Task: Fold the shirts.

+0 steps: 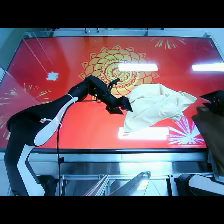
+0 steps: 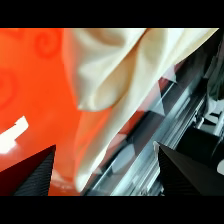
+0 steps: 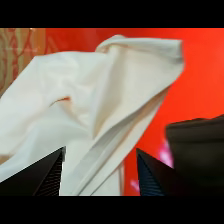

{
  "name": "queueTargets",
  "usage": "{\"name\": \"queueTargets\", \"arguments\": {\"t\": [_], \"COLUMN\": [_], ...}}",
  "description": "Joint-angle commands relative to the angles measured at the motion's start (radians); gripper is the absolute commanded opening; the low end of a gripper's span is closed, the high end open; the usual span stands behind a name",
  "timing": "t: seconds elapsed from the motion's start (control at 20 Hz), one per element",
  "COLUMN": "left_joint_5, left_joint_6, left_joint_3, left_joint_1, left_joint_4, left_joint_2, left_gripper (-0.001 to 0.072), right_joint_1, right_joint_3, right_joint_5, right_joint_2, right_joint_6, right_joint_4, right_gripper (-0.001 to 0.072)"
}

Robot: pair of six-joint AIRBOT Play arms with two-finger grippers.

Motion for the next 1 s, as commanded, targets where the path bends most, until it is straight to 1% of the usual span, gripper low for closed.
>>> {"name": "queueTargets", "arguments": {"t": [0.0, 0.1, 0.2, 0.35, 0.45, 0.55, 0.6, 0.75, 0.85, 0.9, 0.95], "left_joint_5": [0.115, 0.114, 0.089, 0.003, -0.064, -0.102, -0.117, -0.157, -0.164, -0.163, -0.159], "left_joint_6": [-0.005, -0.006, -0.006, -0.006, -0.006, -0.005, -0.006, -0.005, -0.005, -0.005, -0.005], "left_joint_3": [0.02, 0.02, 0.011, -0.042, -0.08, -0.094, -0.093, -0.092, -0.09, -0.09, -0.09], "left_joint_1": [0.075, 0.102, 0.098, 0.062, 0.031, 0.014, 0.011, 0.011, 0.01, 0.006, -0.003], "left_joint_4": [0.016, 0.035, 0.074, 0.058, 0.058, 0.056, 0.055, -0.011, -0.055, -0.071, -0.076], "left_joint_2": [-0.006, -0.007, -0.007, -0.008, -0.008, -0.008, -0.008, -0.01, -0.022, -0.03, -0.037], "left_gripper": [0.0709, 0.0709, 0.0709, 0.0708, 0.0708, 0.0707, 0.0707, 0.0706, 0.0698, 0.0698, 0.0687], "right_joint_1": [-0.043, -0.023, 0.0, 0.042, 0.077, 0.119, 0.137, 0.177, 0.195, 0.202, 0.208], "right_joint_3": [0.095, 0.157, 0.224, 0.309, 0.349, 0.372, 0.375, 0.375, 0.381, 0.388, 0.394], "right_joint_5": [-0.006, -0.01, -0.011, -0.047, -0.054, -0.053, -0.048, -0.011, 0.017, 0.047, 0.086], "right_joint_2": [-0.166, -0.23, -0.273, -0.315, -0.348, -0.389, -0.409, -0.456, -0.457, -0.457, -0.457], "right_joint_6": [-0.014, -0.014, -0.013, 0.024, 0.071, 0.137, 0.148, 0.148, 0.14, 0.138, 0.128], "right_joint_4": [-0.003, -0.003, -0.005, -0.025, -0.095, -0.208, -0.241, -0.251, -0.247, -0.248, -0.249], "right_gripper": [0.0519, 0.0519, 0.0517, 0.0514, 0.0502, 0.0502, 0.0502, 0.0501, 0.05, 0.0488, 0.0405]}}
